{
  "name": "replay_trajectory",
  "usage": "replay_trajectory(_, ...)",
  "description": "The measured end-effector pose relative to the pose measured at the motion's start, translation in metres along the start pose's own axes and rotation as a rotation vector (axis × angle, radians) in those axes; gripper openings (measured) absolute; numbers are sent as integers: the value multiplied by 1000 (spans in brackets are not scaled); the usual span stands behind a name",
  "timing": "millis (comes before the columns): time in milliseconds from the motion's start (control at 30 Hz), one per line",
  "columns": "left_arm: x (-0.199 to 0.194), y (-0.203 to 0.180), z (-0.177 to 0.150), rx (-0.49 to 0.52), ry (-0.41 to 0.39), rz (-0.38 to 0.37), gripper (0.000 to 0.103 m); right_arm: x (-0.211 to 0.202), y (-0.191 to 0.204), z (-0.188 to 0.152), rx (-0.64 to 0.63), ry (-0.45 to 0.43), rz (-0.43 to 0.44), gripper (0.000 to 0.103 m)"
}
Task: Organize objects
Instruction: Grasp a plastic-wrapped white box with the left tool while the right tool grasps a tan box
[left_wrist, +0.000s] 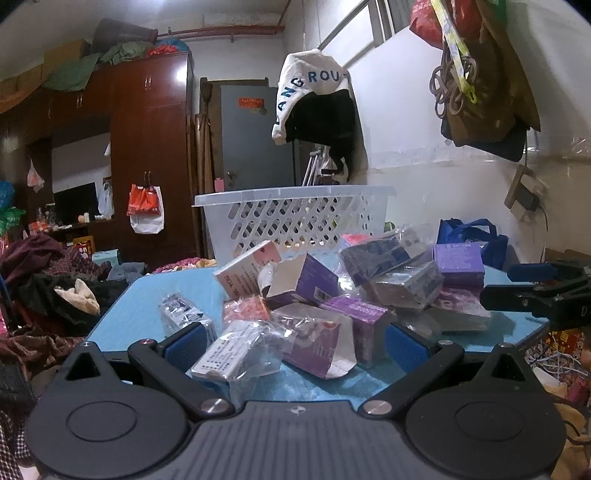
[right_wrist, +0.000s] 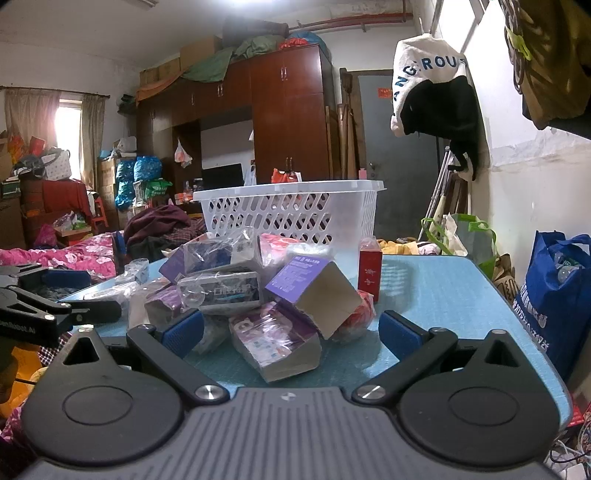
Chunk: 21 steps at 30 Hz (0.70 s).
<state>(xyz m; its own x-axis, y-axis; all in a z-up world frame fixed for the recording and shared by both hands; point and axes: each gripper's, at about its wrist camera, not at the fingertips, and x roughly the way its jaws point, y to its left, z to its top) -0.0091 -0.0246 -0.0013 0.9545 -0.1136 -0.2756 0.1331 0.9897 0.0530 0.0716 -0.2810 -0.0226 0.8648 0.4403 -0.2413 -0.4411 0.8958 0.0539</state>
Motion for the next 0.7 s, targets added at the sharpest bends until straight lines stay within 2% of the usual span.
replay_trajectory(267,3,10,-1,25,17,-4,103,1,-1,0,-10,1,-14,103)
replay_trajectory(433,2,31,-4,-5,13,-2,103,2,-4,2,-11,-5,-23,103)
replay_trajectory(700,14,55,-11,-38,51,-37,99,15,-13,7,-18,-4,-37,93)
